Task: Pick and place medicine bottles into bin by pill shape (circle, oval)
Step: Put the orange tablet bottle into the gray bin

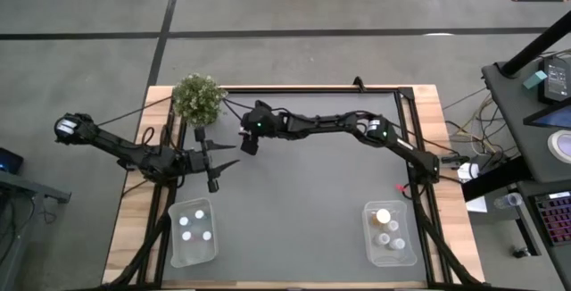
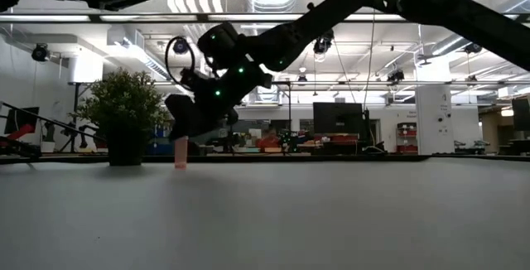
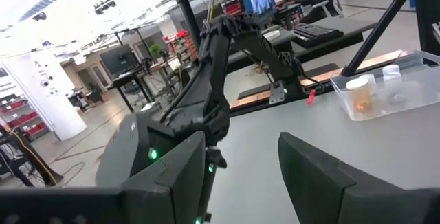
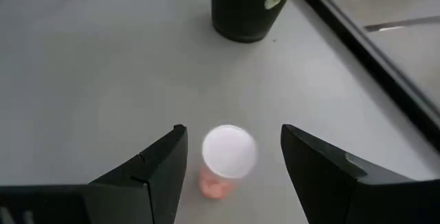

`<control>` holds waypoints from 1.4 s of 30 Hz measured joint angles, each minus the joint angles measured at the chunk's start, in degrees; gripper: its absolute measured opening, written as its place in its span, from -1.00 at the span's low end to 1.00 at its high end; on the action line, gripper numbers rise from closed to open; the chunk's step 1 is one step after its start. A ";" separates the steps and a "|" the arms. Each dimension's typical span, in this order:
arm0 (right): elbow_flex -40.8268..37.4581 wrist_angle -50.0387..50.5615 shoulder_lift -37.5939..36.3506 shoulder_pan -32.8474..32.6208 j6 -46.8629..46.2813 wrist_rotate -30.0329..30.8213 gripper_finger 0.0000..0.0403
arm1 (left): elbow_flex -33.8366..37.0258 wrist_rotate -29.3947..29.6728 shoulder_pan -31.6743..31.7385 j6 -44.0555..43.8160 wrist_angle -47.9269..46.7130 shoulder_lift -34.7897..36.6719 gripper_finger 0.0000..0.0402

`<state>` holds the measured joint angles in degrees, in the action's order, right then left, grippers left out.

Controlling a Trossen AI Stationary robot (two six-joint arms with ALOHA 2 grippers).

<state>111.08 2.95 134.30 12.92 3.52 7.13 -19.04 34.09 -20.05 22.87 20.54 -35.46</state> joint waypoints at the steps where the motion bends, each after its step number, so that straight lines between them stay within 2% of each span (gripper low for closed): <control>1: 0.66 0.55 0.50 0.01 -0.49 -0.08 0.11 | -0.01 0.00 -0.02 0.00 0.03 0.00 -0.17; 8: 3.26 2.39 2.39 0.01 -0.97 -0.08 0.04 | -0.01 0.00 0.00 0.00 0.01 0.00 -0.17; 17: 2.96 2.74 2.39 -0.02 -0.95 -0.08 -0.40 | -0.01 0.00 -0.01 0.02 0.91 -0.01 -0.17; 21: 2.96 2.81 2.39 -0.12 -0.95 -0.04 -0.52 | -0.08 0.00 0.00 0.02 1.50 0.00 -0.17; 28: 2.93 4.20 1.91 -0.93 -0.92 -0.04 -0.48 | -0.08 0.00 -0.01 0.02 1.50 -0.11 -0.17; 34: 2.87 12.92 -1.58 -3.45 -0.94 0.11 -0.48 | -0.08 0.00 -0.01 0.02 1.50 -0.17 -0.17; 42: 0.84 23.50 -7.22 -10.13 -2.68 0.38 -0.49 | -0.08 0.00 -0.02 0.02 1.52 -0.34 -0.17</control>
<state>111.93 26.45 127.07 2.80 0.84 7.51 -19.11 34.09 -20.07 22.90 22.06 -35.80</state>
